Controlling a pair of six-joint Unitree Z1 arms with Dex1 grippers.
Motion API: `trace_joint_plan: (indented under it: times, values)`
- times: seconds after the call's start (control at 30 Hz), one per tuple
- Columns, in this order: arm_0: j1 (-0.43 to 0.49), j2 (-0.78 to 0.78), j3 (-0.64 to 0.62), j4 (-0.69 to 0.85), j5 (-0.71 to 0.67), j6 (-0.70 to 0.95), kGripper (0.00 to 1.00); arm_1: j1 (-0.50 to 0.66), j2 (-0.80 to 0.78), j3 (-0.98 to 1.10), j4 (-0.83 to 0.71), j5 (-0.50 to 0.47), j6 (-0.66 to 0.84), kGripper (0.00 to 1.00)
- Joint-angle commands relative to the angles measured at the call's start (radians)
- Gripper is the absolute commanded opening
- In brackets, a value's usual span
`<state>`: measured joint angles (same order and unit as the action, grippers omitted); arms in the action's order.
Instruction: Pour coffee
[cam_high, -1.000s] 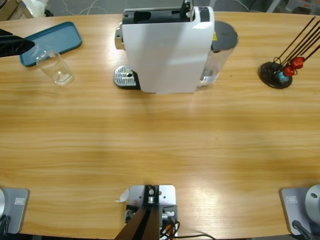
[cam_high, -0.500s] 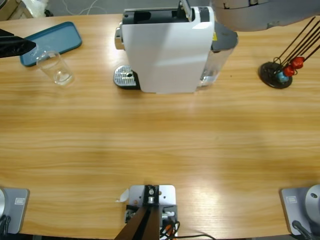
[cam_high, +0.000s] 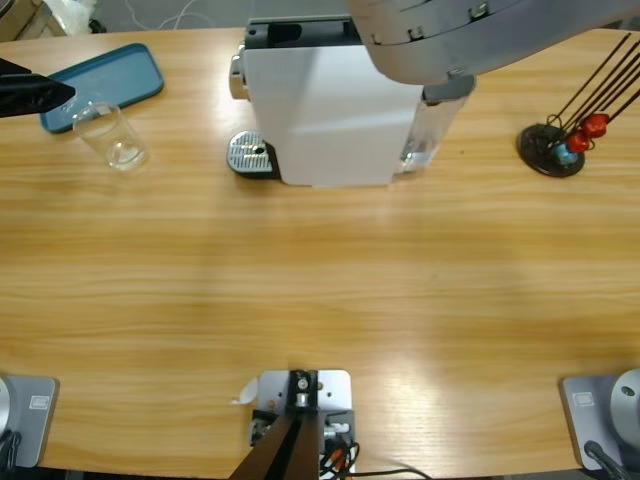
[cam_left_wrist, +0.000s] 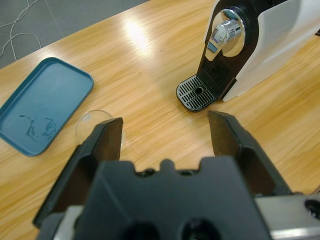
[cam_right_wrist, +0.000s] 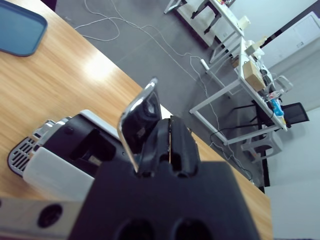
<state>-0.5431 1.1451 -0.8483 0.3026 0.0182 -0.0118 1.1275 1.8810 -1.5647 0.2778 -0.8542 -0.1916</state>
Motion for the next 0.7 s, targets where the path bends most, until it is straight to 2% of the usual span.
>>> trace_joint_plan:
  times: [0.03,0.43,0.47,0.53,0.57,0.7]
  values:
    - [0.005,0.036,0.043,-0.011,-0.012,0.006,0.734,0.040,0.130,0.040,-0.017,0.069,0.044,0.000]
    - [0.005,0.044,0.043,-0.010,-0.012,0.006,0.740,0.032,0.155,0.080,-0.062,0.100,0.061,0.000]
    - [0.005,0.043,0.042,-0.010,-0.012,0.006,0.768,0.028,0.156,0.087,-0.067,0.104,0.063,0.000]
    - [0.005,0.041,0.040,-0.010,-0.014,0.002,0.965,0.020,0.156,0.098,-0.074,0.107,0.069,0.000]
    - [0.005,0.041,0.038,-0.010,-0.016,0.001,0.993,0.016,0.156,0.105,-0.079,0.107,0.070,0.000]
    - [0.005,0.042,0.035,-0.010,-0.018,0.001,0.996,0.006,0.156,0.125,-0.091,0.115,0.083,0.000]
